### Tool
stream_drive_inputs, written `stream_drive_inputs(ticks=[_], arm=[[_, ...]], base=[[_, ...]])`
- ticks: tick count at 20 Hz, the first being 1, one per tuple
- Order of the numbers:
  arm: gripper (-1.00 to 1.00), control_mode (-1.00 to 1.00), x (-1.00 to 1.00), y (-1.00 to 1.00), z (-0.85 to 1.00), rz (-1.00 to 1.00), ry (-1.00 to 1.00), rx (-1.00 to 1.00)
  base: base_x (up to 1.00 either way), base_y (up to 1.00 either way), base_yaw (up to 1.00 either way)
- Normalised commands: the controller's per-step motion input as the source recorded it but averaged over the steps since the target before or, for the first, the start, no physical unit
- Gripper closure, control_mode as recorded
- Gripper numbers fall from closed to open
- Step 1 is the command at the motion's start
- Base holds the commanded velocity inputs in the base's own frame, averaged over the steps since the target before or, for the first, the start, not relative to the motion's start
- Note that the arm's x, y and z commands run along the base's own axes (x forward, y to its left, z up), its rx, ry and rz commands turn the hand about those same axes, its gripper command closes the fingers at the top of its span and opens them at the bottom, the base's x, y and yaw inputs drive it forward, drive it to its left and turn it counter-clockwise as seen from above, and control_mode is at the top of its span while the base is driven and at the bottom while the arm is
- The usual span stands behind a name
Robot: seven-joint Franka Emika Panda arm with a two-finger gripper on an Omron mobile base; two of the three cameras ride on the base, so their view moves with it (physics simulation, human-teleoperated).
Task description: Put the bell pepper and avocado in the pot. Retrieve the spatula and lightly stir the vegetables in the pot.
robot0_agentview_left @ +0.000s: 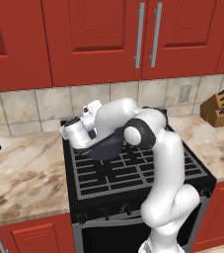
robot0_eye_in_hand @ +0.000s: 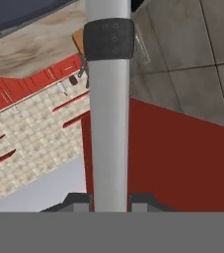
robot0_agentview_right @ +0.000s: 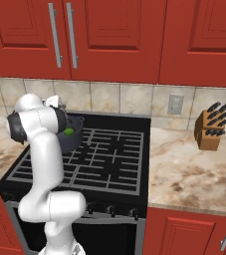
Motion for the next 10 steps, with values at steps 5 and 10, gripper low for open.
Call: stream_drive_inputs(ticks=[5,10], arm=[[1.0,-1.0,0.01,0.11,-0.03,-0.09,-0.05,0.0],[1.0,-1.0,0.0,0.11,-0.3,-0.09,-0.01,0.0]], base=[[0.0,0.0,0.0],[0.0,0.0,0.0]])
